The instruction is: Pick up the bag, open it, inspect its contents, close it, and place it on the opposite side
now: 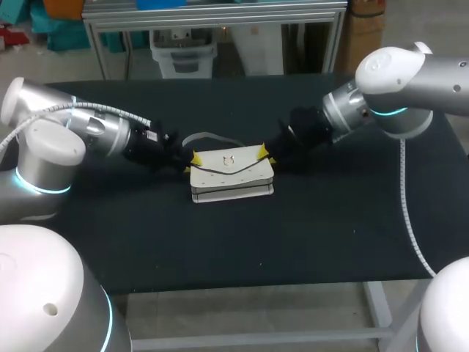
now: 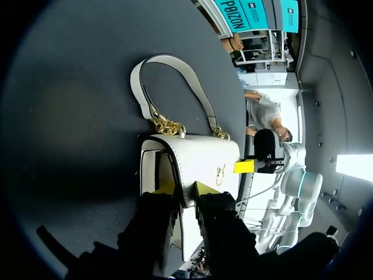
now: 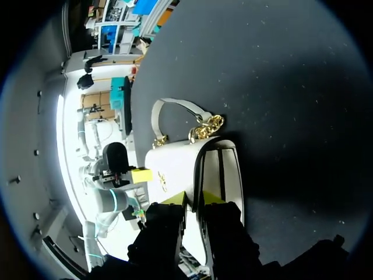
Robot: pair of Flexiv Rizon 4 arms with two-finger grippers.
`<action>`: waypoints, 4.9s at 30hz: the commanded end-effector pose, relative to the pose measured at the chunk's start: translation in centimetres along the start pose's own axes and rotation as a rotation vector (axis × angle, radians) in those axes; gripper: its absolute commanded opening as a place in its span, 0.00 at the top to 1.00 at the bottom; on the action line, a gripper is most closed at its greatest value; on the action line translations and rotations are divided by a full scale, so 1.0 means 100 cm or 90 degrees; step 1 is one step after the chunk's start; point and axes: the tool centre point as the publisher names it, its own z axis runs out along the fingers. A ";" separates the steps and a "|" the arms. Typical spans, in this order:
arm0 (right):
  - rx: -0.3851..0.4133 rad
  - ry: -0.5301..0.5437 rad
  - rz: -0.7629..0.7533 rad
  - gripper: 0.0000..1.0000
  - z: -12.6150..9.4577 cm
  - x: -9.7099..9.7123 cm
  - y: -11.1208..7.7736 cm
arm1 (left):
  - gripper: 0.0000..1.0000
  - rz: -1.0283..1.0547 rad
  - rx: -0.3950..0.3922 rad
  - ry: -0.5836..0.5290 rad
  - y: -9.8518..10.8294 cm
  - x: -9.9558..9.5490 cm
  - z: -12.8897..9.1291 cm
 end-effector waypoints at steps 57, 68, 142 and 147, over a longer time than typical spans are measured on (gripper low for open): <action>-0.054 -0.004 -0.039 0.00 -0.001 0.003 -0.002 | 0.00 0.022 -0.013 -0.002 0.004 0.006 -0.002; -0.073 -0.013 -0.044 0.00 -0.026 0.003 -0.009 | 0.00 0.038 -0.003 -0.011 0.018 0.011 -0.019; -0.054 -0.284 -0.162 0.00 -0.125 -0.032 0.005 | 1.00 0.014 -0.009 -0.188 -0.009 -0.007 -0.034; -0.104 -0.318 -0.180 0.00 -0.157 -0.039 0.019 | 1.00 0.067 -0.016 -0.188 -0.031 -0.020 -0.051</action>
